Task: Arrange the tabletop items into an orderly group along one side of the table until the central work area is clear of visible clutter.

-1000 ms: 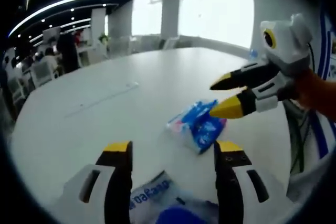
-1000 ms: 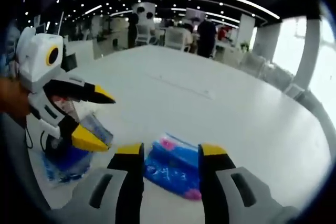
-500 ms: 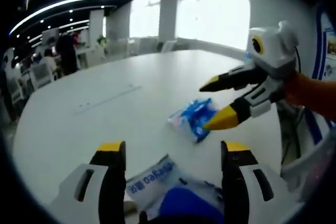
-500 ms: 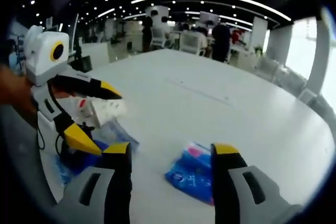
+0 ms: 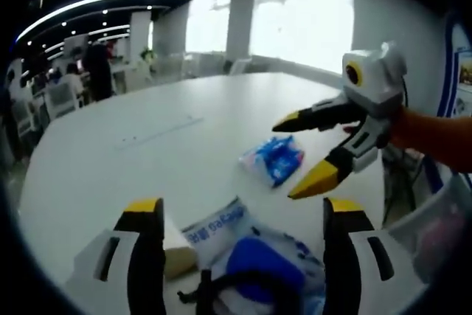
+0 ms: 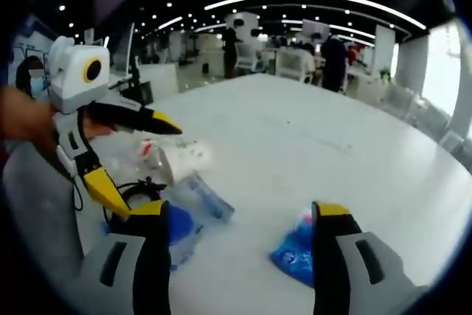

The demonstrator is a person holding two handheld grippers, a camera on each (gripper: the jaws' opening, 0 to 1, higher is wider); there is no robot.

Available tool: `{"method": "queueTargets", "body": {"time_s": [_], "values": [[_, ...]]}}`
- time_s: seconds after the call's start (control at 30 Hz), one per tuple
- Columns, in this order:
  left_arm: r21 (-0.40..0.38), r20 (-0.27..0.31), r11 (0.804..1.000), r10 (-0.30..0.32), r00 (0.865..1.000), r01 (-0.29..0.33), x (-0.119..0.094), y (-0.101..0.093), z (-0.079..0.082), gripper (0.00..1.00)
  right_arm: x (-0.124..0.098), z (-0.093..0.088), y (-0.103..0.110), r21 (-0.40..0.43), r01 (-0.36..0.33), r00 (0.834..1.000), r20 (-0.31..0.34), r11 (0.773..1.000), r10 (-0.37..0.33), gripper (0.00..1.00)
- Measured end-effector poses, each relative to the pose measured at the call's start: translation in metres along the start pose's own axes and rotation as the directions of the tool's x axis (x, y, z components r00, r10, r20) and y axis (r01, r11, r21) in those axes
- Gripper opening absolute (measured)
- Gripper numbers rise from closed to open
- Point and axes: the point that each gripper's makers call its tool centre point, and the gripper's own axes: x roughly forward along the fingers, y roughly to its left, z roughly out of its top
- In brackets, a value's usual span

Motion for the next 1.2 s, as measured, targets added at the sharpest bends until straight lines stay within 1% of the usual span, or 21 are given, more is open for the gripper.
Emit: {"method": "queueTargets", "body": {"time_s": [0.23,0.4,0.57,0.67,0.87,1.2], "values": [[-0.021,0.007,1.0,0.008,1.0,-0.008,-0.016,0.002,-0.003,0.99,0.003,0.003,0.014,-0.02,-0.038,0.999,0.001,0.999,0.038,0.82],[-0.026,0.003,1.0,0.007,1.0,-0.007,-0.028,0.003,-0.008,0.99,0.004,0.008,0.026,-0.032,-0.064,0.998,0.007,0.997,0.065,0.85],[-0.026,-0.002,0.999,0.022,1.0,-0.022,-0.043,0.009,-0.014,0.99,0.005,0.01,0.038,-0.05,-0.091,0.996,0.005,0.995,0.091,0.86],[-0.028,-0.001,0.999,0.04,0.999,-0.04,-0.054,0.016,-0.018,0.99,0.007,0.012,0.047,-0.062,-0.106,0.994,0.001,0.992,0.106,0.86],[-0.049,0.005,0.996,0.071,0.998,-0.07,-0.07,0.028,-0.022,0.99,0.012,0.018,0.062,-0.087,-0.136,0.991,0.001,0.987,0.136,0.87],[-0.065,0.022,0.989,0.132,0.991,-0.13,-0.1,0.047,-0.029,0.99,0.022,0.031,0.089,-0.157,-0.187,0.982,-0.013,0.97,0.188,0.88]]}}
